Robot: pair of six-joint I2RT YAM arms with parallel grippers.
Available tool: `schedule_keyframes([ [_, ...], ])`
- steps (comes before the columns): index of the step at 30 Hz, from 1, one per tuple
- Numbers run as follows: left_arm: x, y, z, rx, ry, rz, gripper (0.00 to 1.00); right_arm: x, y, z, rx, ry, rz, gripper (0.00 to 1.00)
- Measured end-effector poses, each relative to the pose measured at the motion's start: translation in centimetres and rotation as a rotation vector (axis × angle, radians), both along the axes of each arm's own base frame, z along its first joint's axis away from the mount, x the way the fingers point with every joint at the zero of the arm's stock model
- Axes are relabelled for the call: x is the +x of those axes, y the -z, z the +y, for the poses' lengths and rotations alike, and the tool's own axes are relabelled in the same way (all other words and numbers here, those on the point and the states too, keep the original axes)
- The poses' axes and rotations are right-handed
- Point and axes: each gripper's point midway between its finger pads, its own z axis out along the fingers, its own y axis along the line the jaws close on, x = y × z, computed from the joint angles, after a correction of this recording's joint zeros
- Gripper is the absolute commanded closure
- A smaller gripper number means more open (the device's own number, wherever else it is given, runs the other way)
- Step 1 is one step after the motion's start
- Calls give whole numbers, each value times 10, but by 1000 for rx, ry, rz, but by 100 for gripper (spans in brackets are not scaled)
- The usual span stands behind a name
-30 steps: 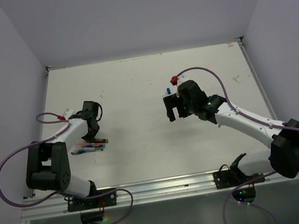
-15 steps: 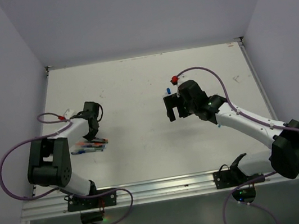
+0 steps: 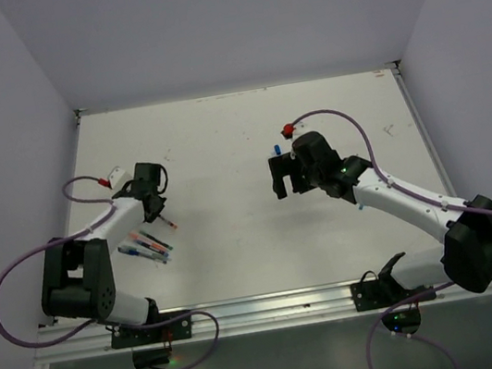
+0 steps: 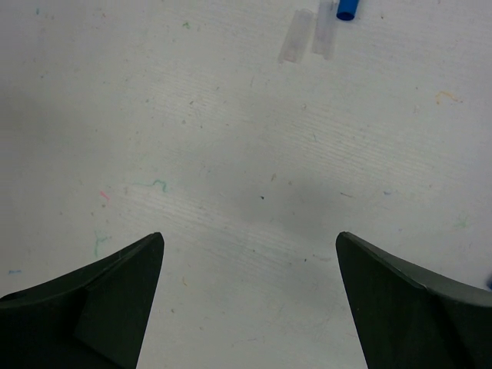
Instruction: Open the pen caps
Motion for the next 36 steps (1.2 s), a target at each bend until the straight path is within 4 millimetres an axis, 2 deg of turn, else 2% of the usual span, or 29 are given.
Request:
schedule_keyframes([
  [2, 10, -14, -13, -26, 61, -57, 100, -1, 0, 7, 34, -15, 11, 2],
  [4, 20, -30, -34, -56, 164, -117, 100, -2, 0, 16, 70, -40, 23, 6],
  [7, 35, -55, -75, -113, 339, -225, 100, -4, -1, 30, 124, -80, 40, 15],
  [9, 42, -75, -109, -176, 472, -315, 100, -7, -6, 42, 178, -124, 46, 19],
  [12, 45, -104, -158, -288, 653, -455, 100, -13, -15, 63, 283, -209, 46, 22],
  [15, 41, -117, -189, -381, 777, -537, 100, -21, -23, 79, 368, -280, 48, 26],
  [21, 29, -134, -231, -499, 927, -634, 100, -28, -35, 99, 482, -352, 39, 35],
  [25, 21, -145, -252, -562, 975, -678, 100, -26, -33, 107, 532, -355, 42, 40],
  [31, 15, -159, -268, -619, 986, -720, 100, -26, -19, 112, 586, -324, 60, 46],
  [36, 9, -161, -277, -652, 966, -726, 100, -24, -21, 117, 629, -315, 41, 50],
])
